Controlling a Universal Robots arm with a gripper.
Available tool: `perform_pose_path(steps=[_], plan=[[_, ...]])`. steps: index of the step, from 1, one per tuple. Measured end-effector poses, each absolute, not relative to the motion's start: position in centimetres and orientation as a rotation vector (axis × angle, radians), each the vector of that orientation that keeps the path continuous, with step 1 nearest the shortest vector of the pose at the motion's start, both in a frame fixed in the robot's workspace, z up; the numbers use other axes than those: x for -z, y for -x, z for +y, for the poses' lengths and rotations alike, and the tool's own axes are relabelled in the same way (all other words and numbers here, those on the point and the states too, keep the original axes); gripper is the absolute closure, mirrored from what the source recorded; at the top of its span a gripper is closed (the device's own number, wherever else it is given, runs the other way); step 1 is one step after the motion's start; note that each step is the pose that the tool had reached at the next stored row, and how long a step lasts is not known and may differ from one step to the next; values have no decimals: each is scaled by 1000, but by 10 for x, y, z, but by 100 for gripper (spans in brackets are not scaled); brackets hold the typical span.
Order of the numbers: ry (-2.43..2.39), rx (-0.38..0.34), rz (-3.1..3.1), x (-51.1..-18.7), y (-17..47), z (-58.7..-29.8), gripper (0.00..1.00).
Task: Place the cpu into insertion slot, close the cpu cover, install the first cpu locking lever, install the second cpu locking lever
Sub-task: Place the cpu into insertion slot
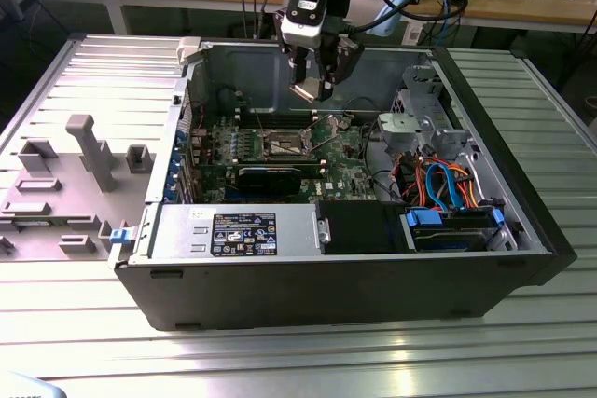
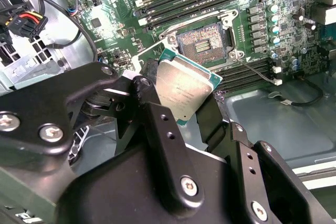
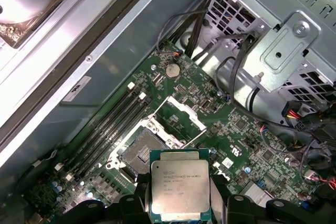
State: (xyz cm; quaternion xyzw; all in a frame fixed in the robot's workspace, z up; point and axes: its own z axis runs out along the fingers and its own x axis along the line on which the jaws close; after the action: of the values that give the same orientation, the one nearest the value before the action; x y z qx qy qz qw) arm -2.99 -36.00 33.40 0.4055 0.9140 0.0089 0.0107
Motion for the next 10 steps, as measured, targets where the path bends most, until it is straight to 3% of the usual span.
perform_pose_path(steps=[10], plan=[[-1284, -26, 2843, -334, 30, -360, 45]])
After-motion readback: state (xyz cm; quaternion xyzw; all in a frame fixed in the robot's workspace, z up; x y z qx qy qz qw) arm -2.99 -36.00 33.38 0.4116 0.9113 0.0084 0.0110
